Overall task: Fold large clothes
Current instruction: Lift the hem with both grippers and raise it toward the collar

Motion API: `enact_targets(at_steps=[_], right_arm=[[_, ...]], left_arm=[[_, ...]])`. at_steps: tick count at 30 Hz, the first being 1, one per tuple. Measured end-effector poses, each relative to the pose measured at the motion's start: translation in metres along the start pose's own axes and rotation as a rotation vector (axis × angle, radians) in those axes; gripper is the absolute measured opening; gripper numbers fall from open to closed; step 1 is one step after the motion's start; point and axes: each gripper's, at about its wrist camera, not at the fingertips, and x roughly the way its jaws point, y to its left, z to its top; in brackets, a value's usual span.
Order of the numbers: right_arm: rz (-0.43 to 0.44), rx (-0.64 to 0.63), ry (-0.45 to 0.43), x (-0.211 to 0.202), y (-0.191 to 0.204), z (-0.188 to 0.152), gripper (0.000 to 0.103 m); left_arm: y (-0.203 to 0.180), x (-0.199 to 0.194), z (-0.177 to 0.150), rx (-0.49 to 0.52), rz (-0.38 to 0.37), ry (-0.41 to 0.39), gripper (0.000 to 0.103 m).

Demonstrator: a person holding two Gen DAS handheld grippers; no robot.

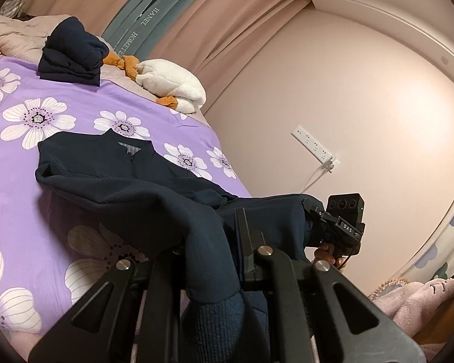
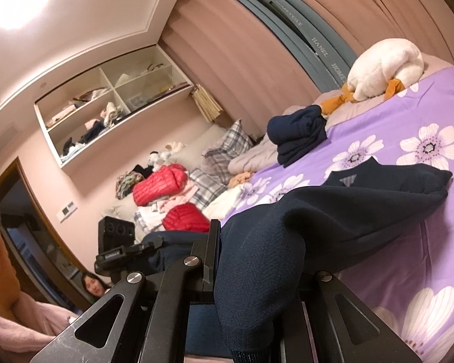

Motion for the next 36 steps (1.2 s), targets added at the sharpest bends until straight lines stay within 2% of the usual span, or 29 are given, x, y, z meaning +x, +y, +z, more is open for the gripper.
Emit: enact_targets(at_steps=[36], right_arm=[[-0.065,0.073,-0.02,-0.0028,-0.002,-0.0051,0.012]], left_arm=[[-0.0068,-0.0042,0.0046,-0.042,0.036,-0.011,0.012]])
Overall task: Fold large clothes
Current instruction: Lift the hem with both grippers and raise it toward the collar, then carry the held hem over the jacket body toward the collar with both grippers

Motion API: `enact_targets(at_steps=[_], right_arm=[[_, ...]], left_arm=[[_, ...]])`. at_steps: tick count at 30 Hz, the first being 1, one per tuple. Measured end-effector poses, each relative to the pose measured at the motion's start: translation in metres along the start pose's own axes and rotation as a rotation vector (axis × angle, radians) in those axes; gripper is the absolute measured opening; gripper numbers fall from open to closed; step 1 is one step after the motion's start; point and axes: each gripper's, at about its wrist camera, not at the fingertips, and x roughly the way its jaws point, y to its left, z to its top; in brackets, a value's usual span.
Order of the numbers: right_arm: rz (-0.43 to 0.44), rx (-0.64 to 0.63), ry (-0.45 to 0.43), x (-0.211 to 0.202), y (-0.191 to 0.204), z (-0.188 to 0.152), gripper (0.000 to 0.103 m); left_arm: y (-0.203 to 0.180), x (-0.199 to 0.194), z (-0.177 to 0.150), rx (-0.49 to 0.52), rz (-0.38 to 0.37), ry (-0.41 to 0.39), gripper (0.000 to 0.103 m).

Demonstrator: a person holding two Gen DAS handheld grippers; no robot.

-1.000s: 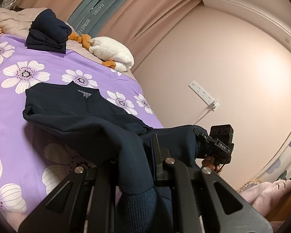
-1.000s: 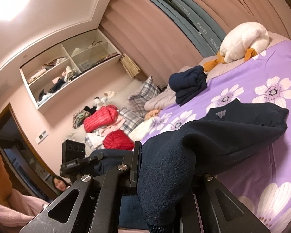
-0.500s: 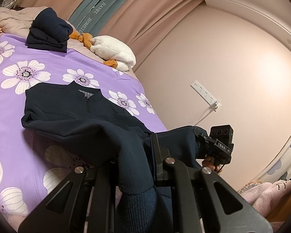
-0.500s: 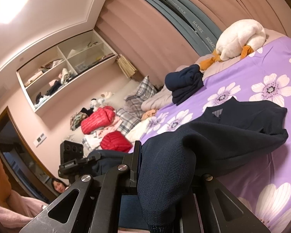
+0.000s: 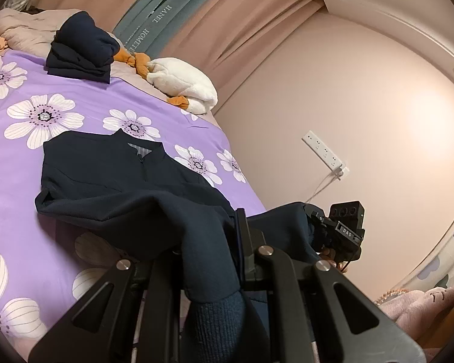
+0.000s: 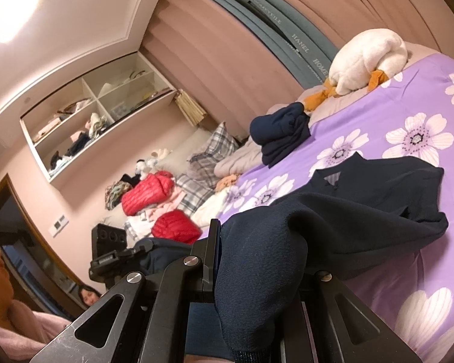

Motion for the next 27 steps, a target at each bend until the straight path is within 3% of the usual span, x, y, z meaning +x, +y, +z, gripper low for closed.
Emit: enact_targets(at_steps=[8,27], right_arm=[[-0.032,0.019,-0.035,-0.0046,-0.0006,0.0035,0.012],[-0.051,0.037,-0.047,-0.0035,-0.0082,0.0028,0.012]], left_arm=[[0.0025,-0.0067,0.0047,-0.021,0.021,-0.034,0.013],[0.0016,-0.0016,0.0043,-0.034,0.062,-0.032,0.013]])
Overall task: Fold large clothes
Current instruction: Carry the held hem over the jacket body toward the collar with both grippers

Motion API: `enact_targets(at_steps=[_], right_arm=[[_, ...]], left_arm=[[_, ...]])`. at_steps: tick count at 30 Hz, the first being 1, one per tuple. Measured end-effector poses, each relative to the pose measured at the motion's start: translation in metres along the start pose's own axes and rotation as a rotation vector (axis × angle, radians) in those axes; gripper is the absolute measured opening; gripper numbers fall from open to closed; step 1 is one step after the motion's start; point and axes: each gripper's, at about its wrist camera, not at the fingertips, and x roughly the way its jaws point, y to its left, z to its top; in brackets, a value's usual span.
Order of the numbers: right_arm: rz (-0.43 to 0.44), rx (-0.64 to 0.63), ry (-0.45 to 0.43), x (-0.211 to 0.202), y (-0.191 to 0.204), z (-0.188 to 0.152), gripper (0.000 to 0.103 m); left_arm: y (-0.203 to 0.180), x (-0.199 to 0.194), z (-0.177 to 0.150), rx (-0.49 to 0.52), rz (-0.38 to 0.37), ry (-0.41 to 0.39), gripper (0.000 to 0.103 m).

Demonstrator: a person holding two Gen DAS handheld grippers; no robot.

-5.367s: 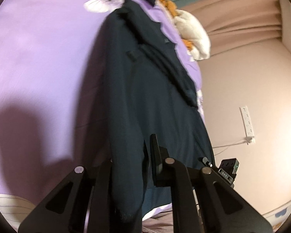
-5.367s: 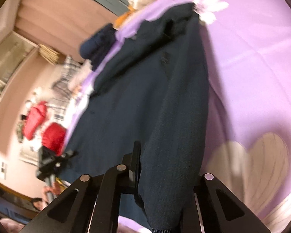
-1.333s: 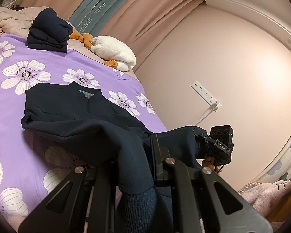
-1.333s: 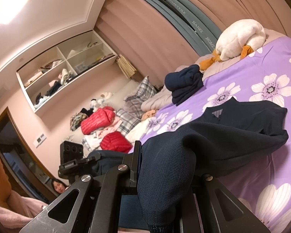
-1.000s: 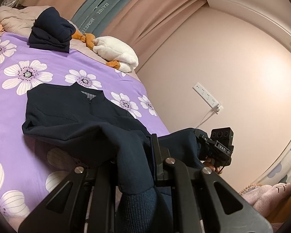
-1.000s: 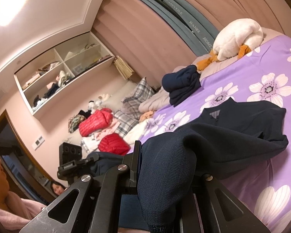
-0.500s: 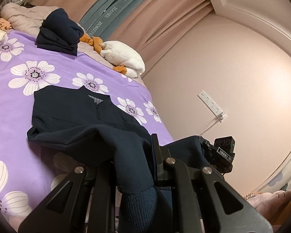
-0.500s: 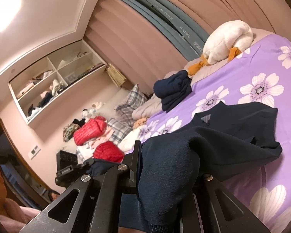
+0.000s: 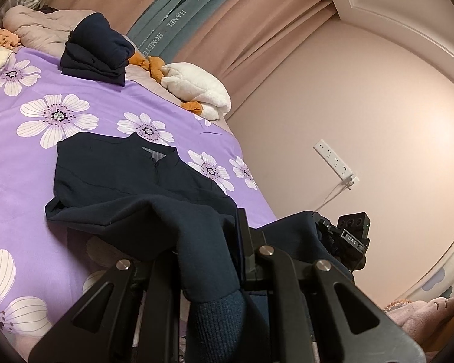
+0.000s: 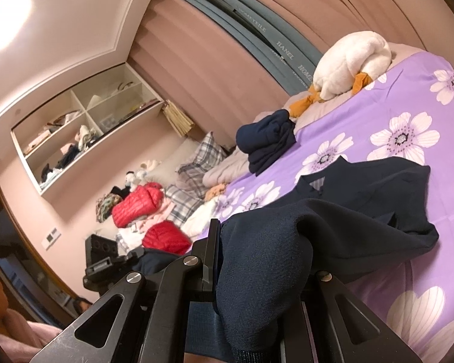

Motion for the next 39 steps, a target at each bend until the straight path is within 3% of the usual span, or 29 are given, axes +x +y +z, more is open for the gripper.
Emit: enact_targets(at_steps=[39], right_arm=[[-0.006,-0.006,0.003,0.0021,-0.0025,0.0004,0.012]], left_arm=[[0.002,-0.0005,-0.0075,0.003,0.024,-0.002,0.013]])
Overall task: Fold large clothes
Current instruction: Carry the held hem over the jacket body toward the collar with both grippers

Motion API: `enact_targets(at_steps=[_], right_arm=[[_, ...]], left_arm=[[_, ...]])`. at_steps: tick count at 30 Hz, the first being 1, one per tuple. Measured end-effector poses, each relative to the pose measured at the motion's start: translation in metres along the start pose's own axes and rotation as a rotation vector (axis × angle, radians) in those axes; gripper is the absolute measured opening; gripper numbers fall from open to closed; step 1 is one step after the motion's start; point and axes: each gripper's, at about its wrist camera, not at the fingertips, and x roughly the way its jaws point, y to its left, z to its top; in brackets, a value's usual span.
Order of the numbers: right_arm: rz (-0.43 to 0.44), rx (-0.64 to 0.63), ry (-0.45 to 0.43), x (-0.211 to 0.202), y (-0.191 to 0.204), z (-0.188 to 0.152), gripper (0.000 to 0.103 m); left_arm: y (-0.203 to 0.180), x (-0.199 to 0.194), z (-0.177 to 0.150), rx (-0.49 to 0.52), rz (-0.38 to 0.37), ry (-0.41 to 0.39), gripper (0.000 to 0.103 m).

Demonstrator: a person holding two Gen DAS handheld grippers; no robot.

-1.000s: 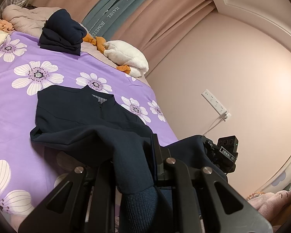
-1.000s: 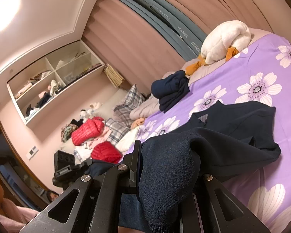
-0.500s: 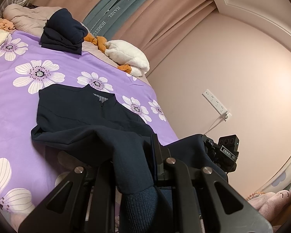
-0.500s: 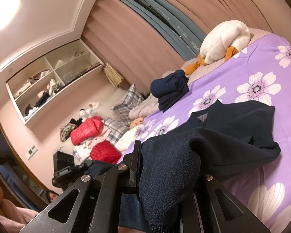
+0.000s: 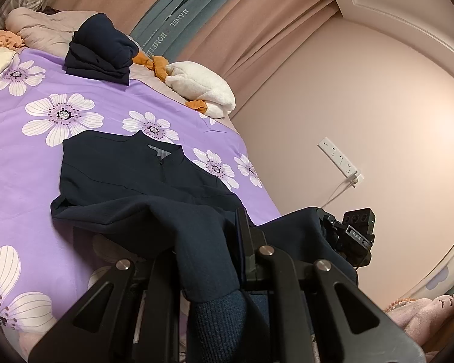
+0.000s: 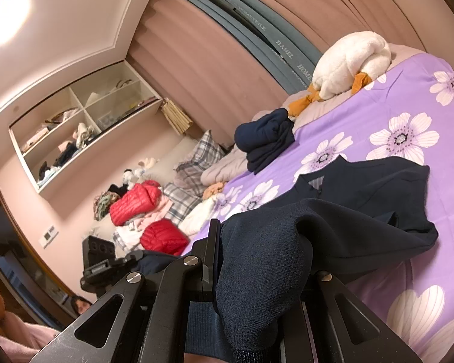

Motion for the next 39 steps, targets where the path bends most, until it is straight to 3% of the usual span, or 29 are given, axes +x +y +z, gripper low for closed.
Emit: enact_targets(at_steps=[23,39], right_arm=[[-0.048,-0.018,-0.002,0.014,-0.004,0.018,0.012],[-0.094,-0.027,0.009,0.033,-0.01,0.035,0.012]], left_arm=[[0.021,0.006,0.023,-0.007,0.031,-0.009,0.015],[0.043,0.033,0.051,-0.017,0.039,-0.002,0.015]])
